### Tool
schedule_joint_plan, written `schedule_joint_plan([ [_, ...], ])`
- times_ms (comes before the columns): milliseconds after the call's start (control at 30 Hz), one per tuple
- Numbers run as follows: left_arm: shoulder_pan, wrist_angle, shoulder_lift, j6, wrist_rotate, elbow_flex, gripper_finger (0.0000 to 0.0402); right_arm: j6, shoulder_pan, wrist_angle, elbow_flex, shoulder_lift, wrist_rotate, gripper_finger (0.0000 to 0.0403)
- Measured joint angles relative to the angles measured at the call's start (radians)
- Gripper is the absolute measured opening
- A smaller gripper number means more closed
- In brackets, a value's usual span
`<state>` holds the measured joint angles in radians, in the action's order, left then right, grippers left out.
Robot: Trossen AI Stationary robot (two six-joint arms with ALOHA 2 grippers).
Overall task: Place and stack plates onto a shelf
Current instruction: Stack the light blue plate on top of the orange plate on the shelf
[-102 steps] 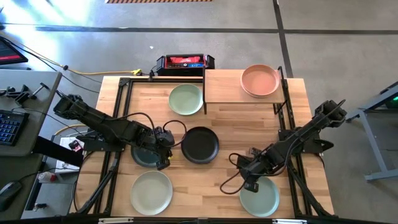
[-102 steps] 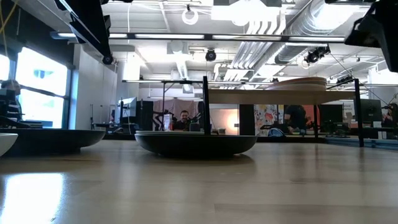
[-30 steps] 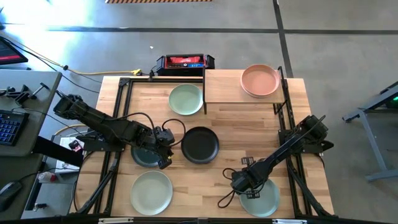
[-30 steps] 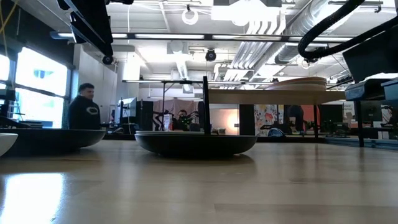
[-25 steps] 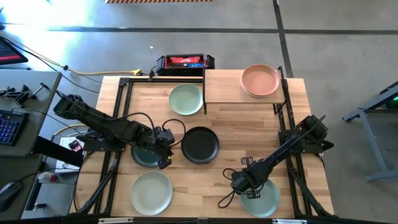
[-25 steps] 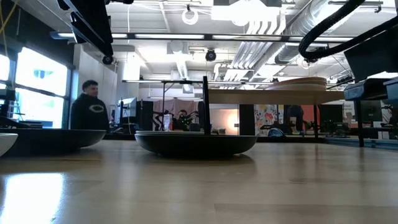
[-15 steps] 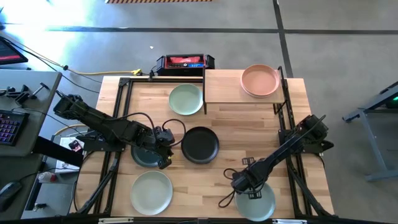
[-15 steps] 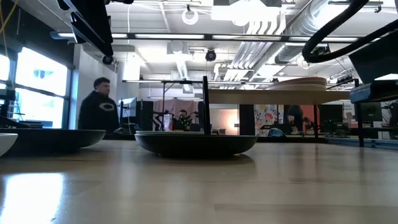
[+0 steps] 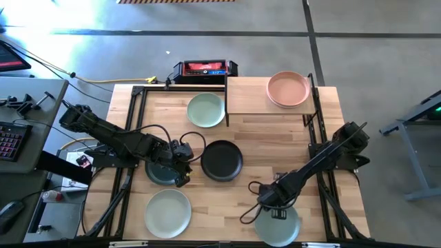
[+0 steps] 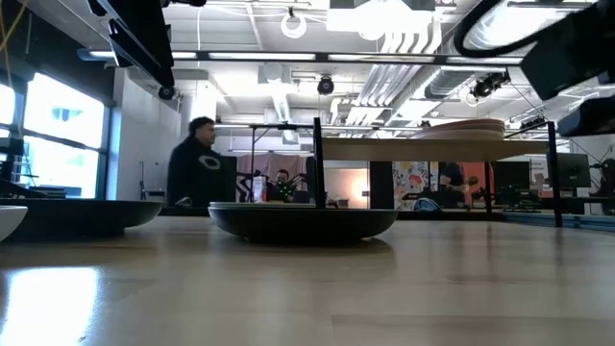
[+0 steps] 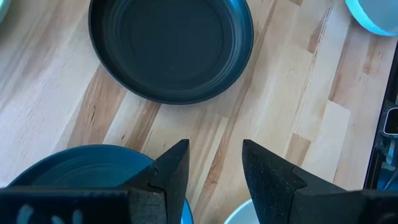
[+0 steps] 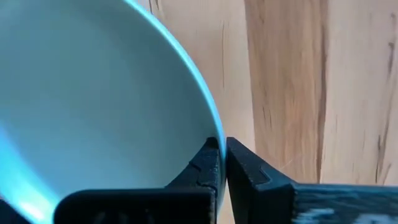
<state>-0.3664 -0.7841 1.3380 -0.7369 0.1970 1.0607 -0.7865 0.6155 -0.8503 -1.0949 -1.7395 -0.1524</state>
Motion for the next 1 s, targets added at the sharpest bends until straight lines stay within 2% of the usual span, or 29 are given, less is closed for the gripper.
schedule_joint_plan([
  [300,0.0,-0.004,0.0,-0.002,0.0,0.0,0.0136,-0.143,-0.002,-0.004,-0.002,0.073,0.047,0.0001],
  [600,0.0,-0.004,0.0,0.015,0.0,0.0,0.0135,-0.277,-0.01,-0.031,-0.002,0.146,0.049,0.0],
  [1000,0.0,-0.004,0.0,0.028,0.0,0.0,0.0135,-0.425,-0.103,-0.087,-0.003,0.285,0.083,0.0],
])
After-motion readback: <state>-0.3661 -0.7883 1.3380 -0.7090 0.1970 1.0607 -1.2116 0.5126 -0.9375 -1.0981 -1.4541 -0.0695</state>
